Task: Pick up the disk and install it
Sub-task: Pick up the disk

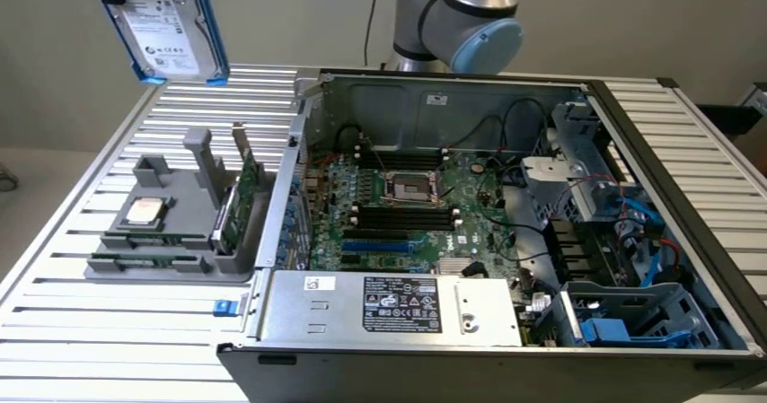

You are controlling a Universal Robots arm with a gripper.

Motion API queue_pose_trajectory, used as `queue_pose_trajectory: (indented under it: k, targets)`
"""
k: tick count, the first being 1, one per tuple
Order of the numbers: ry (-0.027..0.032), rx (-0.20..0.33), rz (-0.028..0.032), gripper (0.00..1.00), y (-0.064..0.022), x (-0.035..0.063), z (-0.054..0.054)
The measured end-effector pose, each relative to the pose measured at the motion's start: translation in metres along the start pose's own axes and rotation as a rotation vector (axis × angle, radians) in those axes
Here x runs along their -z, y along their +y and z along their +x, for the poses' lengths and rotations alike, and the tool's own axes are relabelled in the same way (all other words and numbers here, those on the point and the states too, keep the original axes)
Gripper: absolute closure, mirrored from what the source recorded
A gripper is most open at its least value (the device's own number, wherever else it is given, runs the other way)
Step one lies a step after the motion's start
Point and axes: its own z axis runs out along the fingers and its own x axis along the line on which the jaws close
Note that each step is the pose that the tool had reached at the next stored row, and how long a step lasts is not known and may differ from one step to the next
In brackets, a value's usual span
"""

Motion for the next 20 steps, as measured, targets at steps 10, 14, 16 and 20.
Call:
queue_pose_trajectory:
  k: [10, 14, 16, 20]
  targets:
    - [0.0, 0.0, 0.0, 0.67, -0.038, 0.0131, -0.001]
    - [0.0, 0.0, 0.0, 0.67, -0.0552, 0.0174, -0.001]
    - [-0.0001, 0.0, 0.0001, 0.67, -0.0644, 0.0194, -0.001]
    - [-0.0001, 0.0, 0.0001, 0.67, -0.082, 0.0241, -0.001]
